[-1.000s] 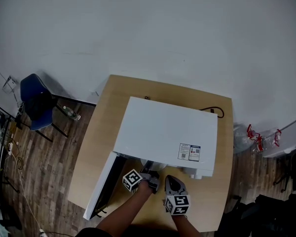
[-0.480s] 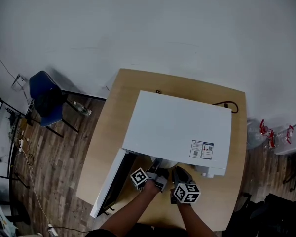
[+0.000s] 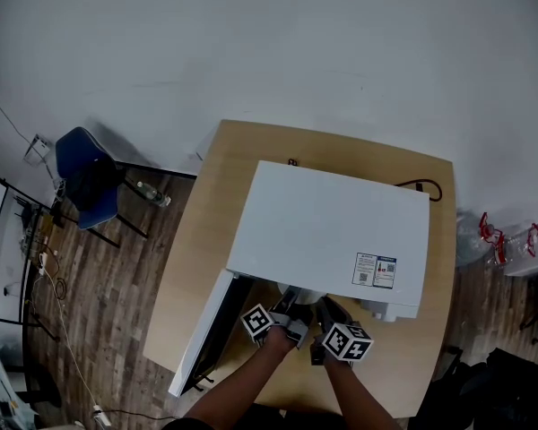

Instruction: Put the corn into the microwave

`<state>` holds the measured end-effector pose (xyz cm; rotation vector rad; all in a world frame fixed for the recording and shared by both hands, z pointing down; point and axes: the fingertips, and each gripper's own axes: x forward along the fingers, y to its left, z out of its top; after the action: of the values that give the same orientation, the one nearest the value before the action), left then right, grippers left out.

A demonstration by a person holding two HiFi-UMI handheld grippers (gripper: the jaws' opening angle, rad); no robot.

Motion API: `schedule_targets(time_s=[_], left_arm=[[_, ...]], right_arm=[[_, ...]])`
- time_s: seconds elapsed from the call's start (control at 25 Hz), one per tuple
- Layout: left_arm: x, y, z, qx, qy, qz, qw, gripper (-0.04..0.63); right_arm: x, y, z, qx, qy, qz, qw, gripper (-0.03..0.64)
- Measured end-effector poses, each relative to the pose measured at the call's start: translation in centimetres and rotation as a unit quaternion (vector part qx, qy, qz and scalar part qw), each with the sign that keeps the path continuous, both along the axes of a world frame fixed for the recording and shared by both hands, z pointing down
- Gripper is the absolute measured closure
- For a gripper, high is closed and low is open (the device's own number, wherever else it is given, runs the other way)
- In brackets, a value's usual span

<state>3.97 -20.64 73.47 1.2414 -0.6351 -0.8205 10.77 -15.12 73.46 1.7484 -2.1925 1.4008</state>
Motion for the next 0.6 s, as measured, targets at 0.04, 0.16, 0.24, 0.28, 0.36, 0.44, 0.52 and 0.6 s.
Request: schedule_targets(time_s=[0.04, 0.16, 0.24, 0.28, 0.36, 0.44, 0.52, 0.6], left_arm=[[0.0, 0.0, 0.0, 0.0, 0.003, 0.001, 1.0, 0.348], [-0.1, 0.1, 0.0, -0.002, 0.005, 0.002, 1.0, 0.348], [-0.1, 0.1, 0.0, -0.001, 0.006, 0.004, 1.0, 0.348], [-0.1, 0.1, 0.0, -0.001, 0.007, 0.005, 1.0, 0.348], [-0.1, 0.1, 0.1, -0.002, 0.005, 0.009, 0.9999, 0.351], [0.0, 0.1, 0.2, -0.002, 0.003, 0.016, 0.9999, 0.359], [0.0, 0.1, 0.2, 0.002, 0.001, 0.021, 0.9998, 0.36], [0.0, 0.1, 0.2, 0.005, -0.003, 0.024, 0.9997, 0.36]], right_arm=[[0.1, -0.1, 0.0, -0.002, -0.004, 0.005, 1.0, 0.508], [0.3, -0.2, 0.0, -0.004, -0.004, 0.015, 1.0, 0.492], [0.4, -0.2, 0.0, -0.006, -0.004, 0.02, 1.0, 0.483], [0.4, -0.2, 0.1, -0.007, -0.008, 0.023, 1.0, 0.48], [0.4, -0.3, 0.0, -0.007, -0.021, 0.028, 0.999, 0.48], [0.2, -0.4, -0.2, -0.004, -0.036, 0.029, 0.999, 0.477], [-0.2, -0.6, 0.0, -0.01, -0.047, 0.027, 0.998, 0.471], [-0.7, -0.7, 0.3, -0.019, -0.061, 0.026, 0.998, 0.468]])
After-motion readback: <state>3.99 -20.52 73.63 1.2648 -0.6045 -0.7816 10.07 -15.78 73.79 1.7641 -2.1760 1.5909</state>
